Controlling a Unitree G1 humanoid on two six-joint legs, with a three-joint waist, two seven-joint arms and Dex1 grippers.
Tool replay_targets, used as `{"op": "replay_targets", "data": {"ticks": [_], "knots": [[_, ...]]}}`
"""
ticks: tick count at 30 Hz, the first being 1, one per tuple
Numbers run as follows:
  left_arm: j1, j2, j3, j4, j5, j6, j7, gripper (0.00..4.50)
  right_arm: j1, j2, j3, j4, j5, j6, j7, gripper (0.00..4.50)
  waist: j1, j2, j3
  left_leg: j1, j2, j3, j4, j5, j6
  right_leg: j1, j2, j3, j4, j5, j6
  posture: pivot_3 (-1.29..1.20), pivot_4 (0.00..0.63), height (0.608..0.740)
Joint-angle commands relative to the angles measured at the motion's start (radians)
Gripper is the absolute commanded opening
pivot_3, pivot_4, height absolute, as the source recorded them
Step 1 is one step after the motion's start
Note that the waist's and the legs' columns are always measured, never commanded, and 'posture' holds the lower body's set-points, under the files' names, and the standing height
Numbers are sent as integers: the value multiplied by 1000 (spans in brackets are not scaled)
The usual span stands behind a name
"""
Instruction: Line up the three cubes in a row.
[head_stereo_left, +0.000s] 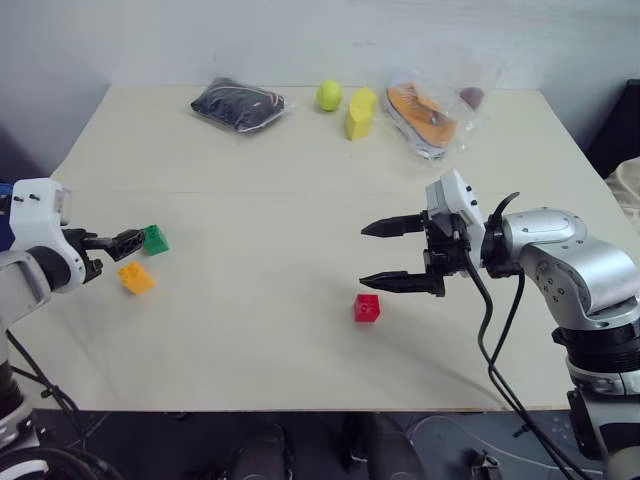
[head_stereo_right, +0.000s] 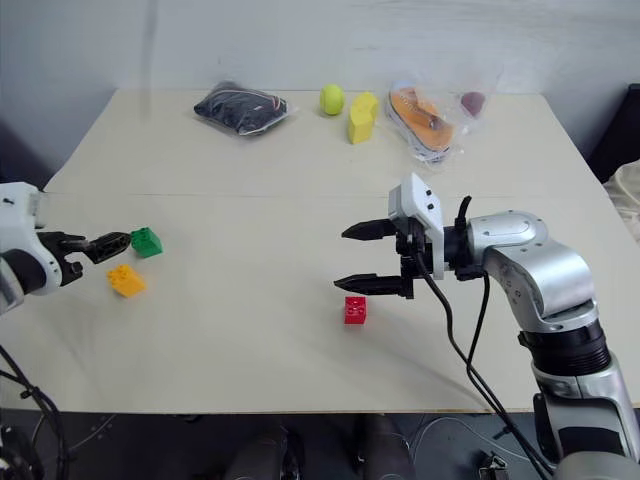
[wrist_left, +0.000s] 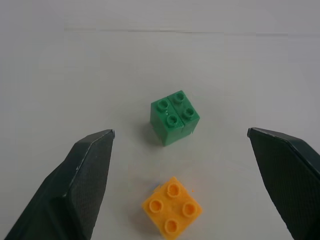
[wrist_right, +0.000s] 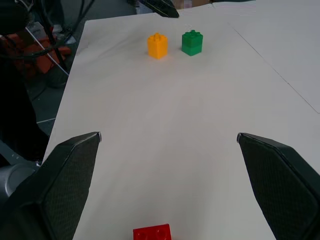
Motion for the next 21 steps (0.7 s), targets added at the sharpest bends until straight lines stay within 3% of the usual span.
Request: {"op": "replay_targets", "data": {"ticks": [1, 10, 21], "knots": [[-76, 13, -90, 86, 63, -34, 5, 4500, 10, 10, -13, -62, 28, -8, -19, 4475, 3, 0, 0, 0, 0, 0, 0, 0, 0, 0, 0, 0, 0, 0, 0, 0, 150, 740], [-319, -101, -199, 409, 191, -128, 46, 4500, 59, 30, -14, -124, 56, -2, -73, 4475, 11, -2, 0, -1, -1, 0, 1, 0, 0, 0, 0, -1, 0, 0, 0, 0, 150, 740], [-457, -186, -212, 623, 288, -168, 106, 4500, 85, 38, -18, -160, 85, 11, -123, 4475, 7, -2, 0, -1, -1, 1, 1, 1, -1, 0, 1, -1, 1, 0, 0, 0, 150, 740]]}}
